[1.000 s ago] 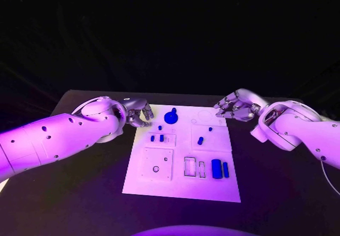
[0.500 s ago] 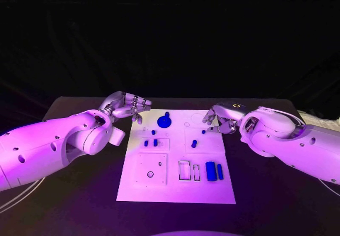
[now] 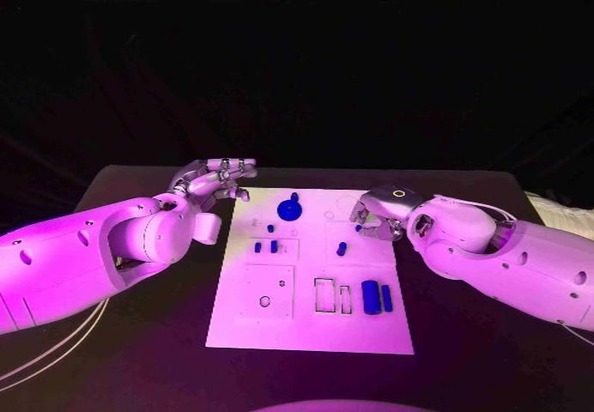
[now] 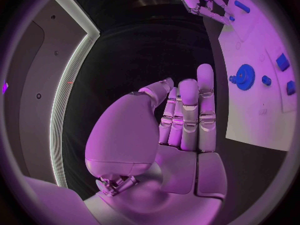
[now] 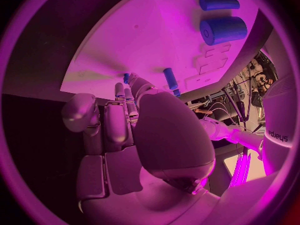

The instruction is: Assemble the parts on the task board

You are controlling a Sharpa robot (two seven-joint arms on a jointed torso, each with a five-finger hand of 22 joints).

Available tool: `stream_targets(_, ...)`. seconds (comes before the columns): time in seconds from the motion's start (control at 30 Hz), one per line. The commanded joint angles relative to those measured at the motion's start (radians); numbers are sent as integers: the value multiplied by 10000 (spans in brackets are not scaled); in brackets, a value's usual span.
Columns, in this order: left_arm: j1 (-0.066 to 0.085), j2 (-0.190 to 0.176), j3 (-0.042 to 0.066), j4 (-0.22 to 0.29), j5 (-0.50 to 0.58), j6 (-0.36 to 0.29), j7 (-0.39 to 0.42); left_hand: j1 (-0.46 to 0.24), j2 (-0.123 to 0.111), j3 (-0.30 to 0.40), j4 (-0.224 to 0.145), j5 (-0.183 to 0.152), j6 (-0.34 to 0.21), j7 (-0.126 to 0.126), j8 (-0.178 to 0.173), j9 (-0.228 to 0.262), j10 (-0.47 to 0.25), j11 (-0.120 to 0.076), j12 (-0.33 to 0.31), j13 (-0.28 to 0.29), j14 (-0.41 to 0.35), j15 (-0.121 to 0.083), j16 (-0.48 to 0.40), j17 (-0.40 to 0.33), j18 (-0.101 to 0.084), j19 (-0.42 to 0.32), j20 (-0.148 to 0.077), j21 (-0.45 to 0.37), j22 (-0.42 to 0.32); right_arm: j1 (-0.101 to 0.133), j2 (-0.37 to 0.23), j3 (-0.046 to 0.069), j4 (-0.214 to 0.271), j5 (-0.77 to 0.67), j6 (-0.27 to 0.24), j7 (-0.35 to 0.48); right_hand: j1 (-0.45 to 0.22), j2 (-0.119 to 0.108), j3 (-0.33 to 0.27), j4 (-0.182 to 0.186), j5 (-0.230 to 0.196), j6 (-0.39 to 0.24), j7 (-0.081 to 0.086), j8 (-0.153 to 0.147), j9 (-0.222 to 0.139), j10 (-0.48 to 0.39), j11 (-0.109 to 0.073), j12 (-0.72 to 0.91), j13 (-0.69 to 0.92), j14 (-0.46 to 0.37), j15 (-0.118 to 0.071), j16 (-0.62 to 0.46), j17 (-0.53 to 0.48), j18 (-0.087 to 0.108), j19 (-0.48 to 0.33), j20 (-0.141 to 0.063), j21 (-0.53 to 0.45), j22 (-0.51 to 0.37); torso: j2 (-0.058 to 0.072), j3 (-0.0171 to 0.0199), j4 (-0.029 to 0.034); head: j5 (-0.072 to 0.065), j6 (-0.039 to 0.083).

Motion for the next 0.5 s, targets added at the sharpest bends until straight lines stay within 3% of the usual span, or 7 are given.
stream_targets(0.03, -1, -3, 4, 63, 522, 17, 315, 21, 75, -59, -12, 6, 2, -61, 47, -13, -89, -15, 48, 19, -92, -28, -46, -64, 108, -52, 13, -55, -19, -27, 48, -12, -61, -547, 436, -143, -17, -26, 133, -10, -39, 102, 5, 7, 21, 114, 3, -60, -63, 454, -96, -20, -11, 184, 19, -67, -56, -7, -2, -1, 0, 2, -14)
stream_targets(0.5, -3, -12, 2, 76, 413, 70, 282, 31, 80, -93, -32, 4, -17, -52, 46, -19, -133, -8, 99, 35, -131, -23, -83, -133, 106, -57, 15, -85, -40, -83, 172, -35, -196, -585, 733, -111, -67, -4, 645, -204, -94, 450, 22, 67, 72, 583, -14, -66, -274, 495, -103, 90, 59, 150, 119, -83, 24, 141, -8, 3, -7, -18, -42)
